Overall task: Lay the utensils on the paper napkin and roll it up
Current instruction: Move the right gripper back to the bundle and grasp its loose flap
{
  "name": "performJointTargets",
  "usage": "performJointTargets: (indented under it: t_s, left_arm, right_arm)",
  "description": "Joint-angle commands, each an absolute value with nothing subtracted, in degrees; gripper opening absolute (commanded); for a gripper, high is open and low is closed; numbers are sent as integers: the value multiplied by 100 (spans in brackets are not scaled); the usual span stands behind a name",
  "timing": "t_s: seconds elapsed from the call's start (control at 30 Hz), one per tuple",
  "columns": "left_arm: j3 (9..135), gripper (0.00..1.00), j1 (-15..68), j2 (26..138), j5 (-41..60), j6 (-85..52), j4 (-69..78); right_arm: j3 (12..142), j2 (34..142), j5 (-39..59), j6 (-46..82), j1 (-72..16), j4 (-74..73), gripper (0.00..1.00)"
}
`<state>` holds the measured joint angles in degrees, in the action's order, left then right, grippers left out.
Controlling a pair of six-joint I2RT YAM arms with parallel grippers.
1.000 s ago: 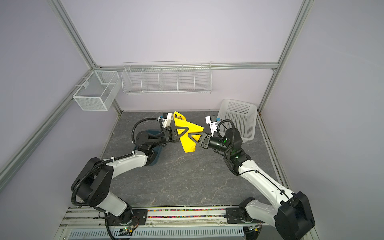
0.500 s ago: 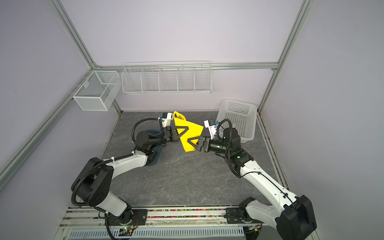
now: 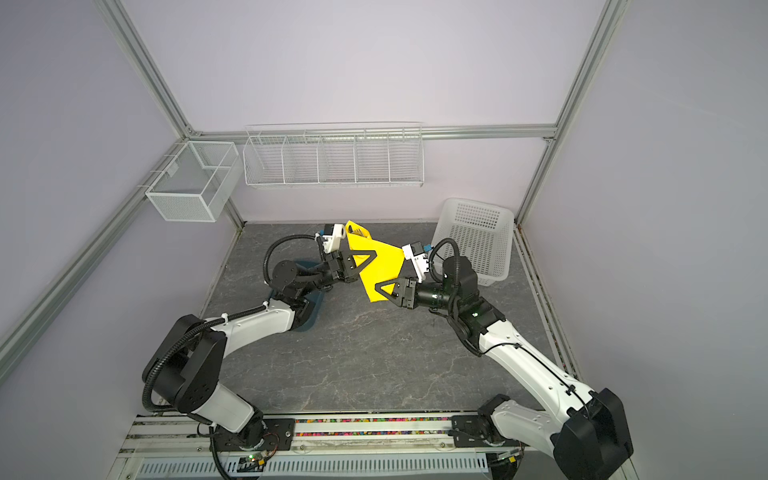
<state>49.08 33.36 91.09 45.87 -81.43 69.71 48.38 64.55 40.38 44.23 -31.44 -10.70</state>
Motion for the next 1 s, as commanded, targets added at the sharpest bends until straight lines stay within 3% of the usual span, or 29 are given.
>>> performJointTargets:
  t_s: [0.0,0.13,0.2,0.4,0.6,0.7,0.87,0.97]
  left_arm:
    - [5133,0,3288,9097,4500,-8286,7238]
    - [5129,0,3287,9099,4458,-8306,7277]
    - [5130,0,3289,9105,4435,-8310,7273]
    - [5007,0,3226,9093,4343,-8267,7253]
    - [4933,0,3204,8947,4293,-7996,6897]
    - [4911,0,3199,8835,4272,-7815,6639]
    - [4917,0,3200,8793,4291,-7799,6582]
    - [4904,0,3199,8789,4316,-7848,6620]
  right_arm:
    - [4811,6320,4098,4441,-3120,-1288,33]
    - [4795,6217,3840,4478,-3111,-1166,36]
    - [4974,6137,3309,4342,-3110,-436,50]
    - [5455,5471,1898,3880,-3111,982,71]
    - [5895,5099,1094,3217,-3243,1484,82]
    - [6219,5144,1145,2518,-3541,1660,80]
    - [7187,5901,974,2124,-4073,2484,53]
    - [7476,6280,770,1967,-4383,2558,50]
